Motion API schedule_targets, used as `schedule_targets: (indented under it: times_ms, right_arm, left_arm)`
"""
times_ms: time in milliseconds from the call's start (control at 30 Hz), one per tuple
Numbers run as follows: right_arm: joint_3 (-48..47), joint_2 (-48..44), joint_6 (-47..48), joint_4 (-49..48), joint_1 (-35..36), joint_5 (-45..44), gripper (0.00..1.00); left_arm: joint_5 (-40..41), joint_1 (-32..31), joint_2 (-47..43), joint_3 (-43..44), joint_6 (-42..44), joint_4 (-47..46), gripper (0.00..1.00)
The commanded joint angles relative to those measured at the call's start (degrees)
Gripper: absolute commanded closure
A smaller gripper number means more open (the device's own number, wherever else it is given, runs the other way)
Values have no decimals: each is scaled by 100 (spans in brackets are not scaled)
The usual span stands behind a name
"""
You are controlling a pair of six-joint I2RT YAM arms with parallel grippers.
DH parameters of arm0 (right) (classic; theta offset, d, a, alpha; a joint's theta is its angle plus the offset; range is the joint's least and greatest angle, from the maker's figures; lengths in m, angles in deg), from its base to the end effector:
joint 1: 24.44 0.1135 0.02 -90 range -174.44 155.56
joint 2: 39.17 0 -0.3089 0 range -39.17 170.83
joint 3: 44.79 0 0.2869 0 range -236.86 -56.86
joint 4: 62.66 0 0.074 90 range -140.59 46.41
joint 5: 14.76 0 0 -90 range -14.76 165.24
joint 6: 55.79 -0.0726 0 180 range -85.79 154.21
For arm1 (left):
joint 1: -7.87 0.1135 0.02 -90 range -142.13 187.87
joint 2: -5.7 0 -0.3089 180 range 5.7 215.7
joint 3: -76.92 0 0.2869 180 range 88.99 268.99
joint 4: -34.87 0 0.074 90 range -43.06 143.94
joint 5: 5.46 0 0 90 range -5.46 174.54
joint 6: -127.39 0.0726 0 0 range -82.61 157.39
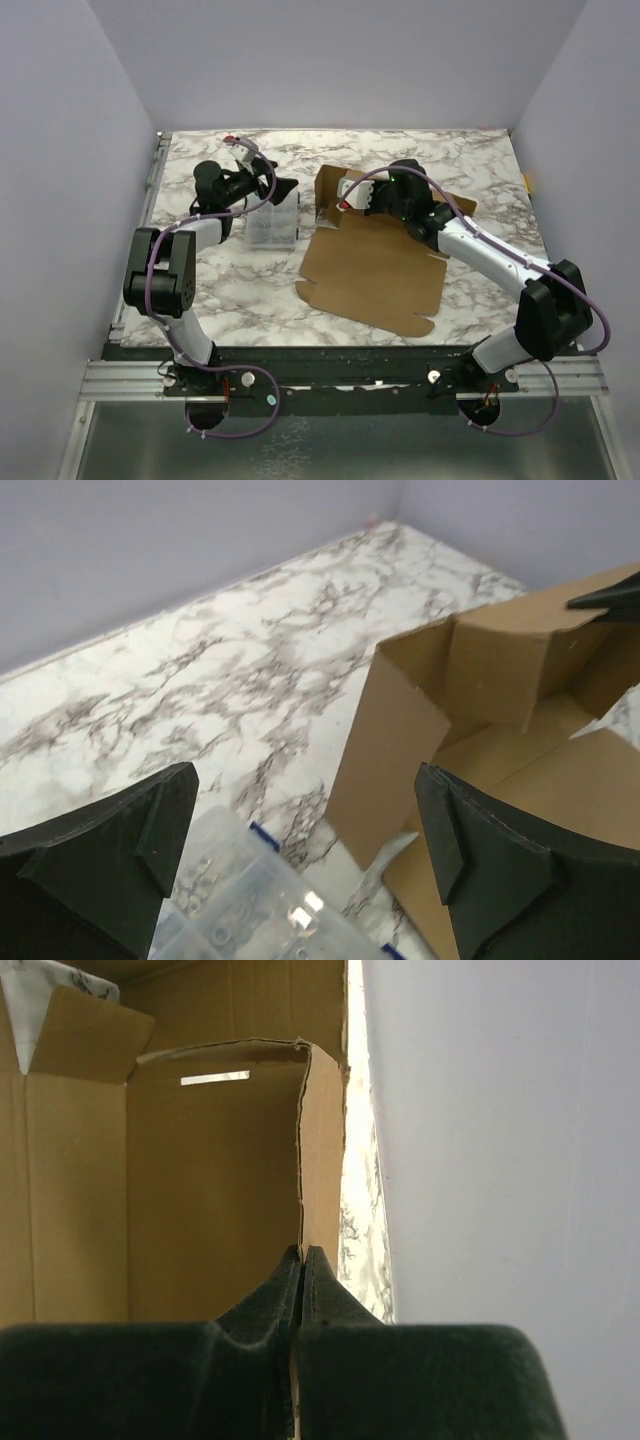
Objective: Fold the paper box
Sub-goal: Fold the paper box at the center of the board.
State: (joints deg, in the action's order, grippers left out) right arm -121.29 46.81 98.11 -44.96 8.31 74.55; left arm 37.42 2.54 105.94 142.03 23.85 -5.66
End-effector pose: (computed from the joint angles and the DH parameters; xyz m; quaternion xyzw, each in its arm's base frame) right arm 0.3468 0.2220 0.3074 -0.6354 0.5698 -0.1449 0.5006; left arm 0.4256 -0.0931 0.2640 0.2507 0.6365 -0.3765 0.6247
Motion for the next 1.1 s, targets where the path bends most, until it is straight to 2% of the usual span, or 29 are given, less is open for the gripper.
schedule_targets:
  times_ms: [0,100,300,533,833,1067]
  right_arm:
    - [356,-26,167,-126,49,-217,99]
    - [416,-22,160,-287,45,-329,99]
    - [201,-53,4,-18,45,-206,99]
    - [36,4,-116,209,40,-136,99]
    - [-196,124,-357,454,38,-99,99]
    - [-205,178,-373,428,38,-122,99]
  left_arm:
    - [346,9,198,118,1257,839,1]
    - [471,9,332,269,1771,1117,1]
    - [512,-127,852,704,2603,1251,3]
    - [-55,-489,1579,1482,3174,1261,5]
    - [-294,-843,2053,1960,3390,1379,12]
    - [-569,-987,2022,1818,3286,1393,22]
